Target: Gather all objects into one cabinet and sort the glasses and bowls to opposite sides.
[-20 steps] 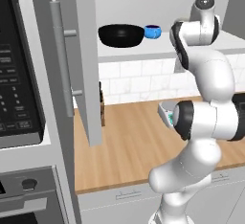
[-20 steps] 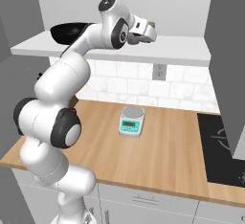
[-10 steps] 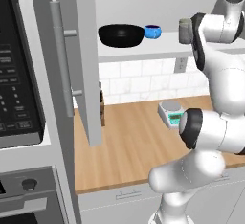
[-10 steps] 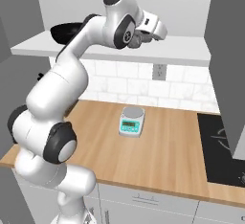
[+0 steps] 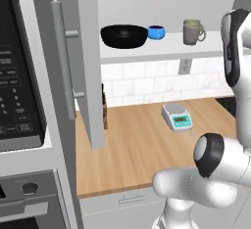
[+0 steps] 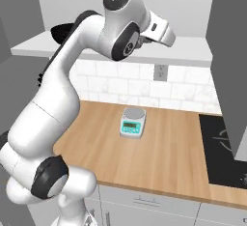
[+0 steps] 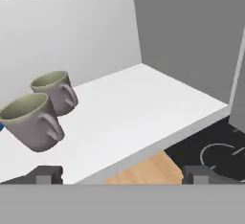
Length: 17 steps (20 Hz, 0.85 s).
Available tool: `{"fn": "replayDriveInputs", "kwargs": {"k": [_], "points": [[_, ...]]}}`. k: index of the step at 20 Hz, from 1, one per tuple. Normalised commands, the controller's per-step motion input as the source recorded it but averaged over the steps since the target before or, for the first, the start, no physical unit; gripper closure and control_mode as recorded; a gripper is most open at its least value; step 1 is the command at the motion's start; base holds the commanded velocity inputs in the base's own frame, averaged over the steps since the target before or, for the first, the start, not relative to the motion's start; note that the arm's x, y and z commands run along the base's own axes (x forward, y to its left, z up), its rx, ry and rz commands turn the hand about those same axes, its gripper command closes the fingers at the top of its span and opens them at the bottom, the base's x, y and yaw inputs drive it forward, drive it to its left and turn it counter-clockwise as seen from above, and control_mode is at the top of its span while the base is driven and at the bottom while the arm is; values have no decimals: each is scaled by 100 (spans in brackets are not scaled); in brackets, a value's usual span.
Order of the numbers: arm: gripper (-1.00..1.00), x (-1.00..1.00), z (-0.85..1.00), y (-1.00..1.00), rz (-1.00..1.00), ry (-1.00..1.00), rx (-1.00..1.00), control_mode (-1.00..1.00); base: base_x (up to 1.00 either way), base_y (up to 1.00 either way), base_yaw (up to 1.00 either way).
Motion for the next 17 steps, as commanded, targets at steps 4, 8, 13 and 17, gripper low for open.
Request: {"fn": "replayDriveInputs", "kwargs": {"k": [4,8,13,17], "points": [[-100,-100,33,0,9,-23,10,-100,0,0,0],[-100,-100,13,17,14,-23,4,-100,0,0,0],[-100,-100,1,54,16,-12,1,-100,0,0,0],[-100,-100,0,83,16,-9,0,-100,0,0,0]]}}
